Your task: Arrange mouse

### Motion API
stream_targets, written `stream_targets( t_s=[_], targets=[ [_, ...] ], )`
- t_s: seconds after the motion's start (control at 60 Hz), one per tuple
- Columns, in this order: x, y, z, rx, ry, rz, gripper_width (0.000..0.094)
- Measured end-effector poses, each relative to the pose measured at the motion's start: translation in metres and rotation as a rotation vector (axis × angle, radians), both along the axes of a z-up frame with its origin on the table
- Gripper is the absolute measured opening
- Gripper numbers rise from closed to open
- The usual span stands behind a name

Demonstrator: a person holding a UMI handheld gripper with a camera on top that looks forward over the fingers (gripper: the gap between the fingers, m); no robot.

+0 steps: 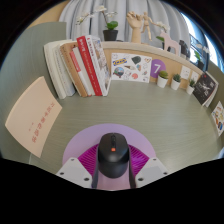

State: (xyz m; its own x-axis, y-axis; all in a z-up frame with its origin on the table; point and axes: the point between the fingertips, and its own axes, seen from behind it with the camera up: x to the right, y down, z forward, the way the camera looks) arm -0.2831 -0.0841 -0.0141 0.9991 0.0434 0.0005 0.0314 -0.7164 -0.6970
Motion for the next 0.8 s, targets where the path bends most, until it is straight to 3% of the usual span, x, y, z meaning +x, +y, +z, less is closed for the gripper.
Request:
stream_targets(
  t_s=[0.117, 0.133, 0.167, 0.217, 0.433, 0.8],
  targets=[
    [-0.001, 0.0, -0.002, -0.002, -0.002, -0.002, 0.0529],
    [0.001, -0.001, -0.002, -0.008, -0.004, -0.006, 0.0567],
    [0.006, -0.002, -0.001, -0.026, -0.011, -0.023, 0.0733],
    [0.011, -0.006, 0.002, -0.055, -0.014, -0.042, 0.0875],
    [0.032, -0.018, 0.088, 0.047, 0.016, -0.031, 0.0864],
    [0.119, -0.103, 0.22, 0.159, 0.028, -0.058, 0.0859]
  ],
)
